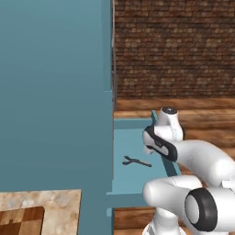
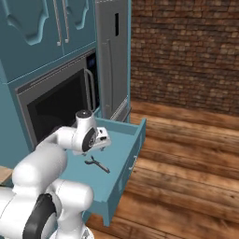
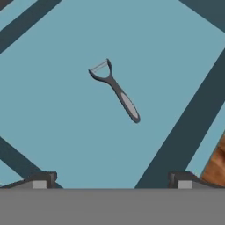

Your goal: Open the drawer on the left and place the cutting tools on the cutting board.

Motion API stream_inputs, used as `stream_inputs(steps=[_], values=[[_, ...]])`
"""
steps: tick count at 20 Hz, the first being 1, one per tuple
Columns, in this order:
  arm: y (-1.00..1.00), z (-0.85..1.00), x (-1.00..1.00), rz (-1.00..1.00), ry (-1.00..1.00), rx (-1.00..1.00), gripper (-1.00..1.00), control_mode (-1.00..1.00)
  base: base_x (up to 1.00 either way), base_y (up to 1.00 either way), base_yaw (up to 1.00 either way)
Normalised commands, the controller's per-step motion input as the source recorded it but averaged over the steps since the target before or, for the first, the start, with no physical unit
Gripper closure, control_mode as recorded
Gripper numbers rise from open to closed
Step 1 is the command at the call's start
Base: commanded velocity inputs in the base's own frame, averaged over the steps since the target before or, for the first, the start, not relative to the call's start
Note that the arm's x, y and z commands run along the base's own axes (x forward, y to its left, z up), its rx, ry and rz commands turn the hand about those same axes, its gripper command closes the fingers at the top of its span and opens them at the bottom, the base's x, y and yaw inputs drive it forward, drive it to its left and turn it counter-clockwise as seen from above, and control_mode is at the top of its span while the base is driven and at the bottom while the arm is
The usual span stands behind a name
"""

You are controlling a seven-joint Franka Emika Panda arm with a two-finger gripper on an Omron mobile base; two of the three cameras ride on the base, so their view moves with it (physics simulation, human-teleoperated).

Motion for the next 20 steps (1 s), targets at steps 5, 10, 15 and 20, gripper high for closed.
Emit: stream_inputs(steps=[5,10,15,20], values=[[0.01,-0.48,0.18,0.00,0.00,0.00,-1.00,-1.00,0.00,0.00,0.00],[0.00,-0.44,0.19,0.00,0.00,0.00,-1.00,-1.00,0.00,0.00,0.00],[0.00,-0.15,0.18,0.00,0.00,0.01,-1.00,-1.00,0.00,0.00,0.00],[0.00,0.00,0.19,0.00,0.01,0.00,-1.00,-1.00,0.00,0.00,0.00]])
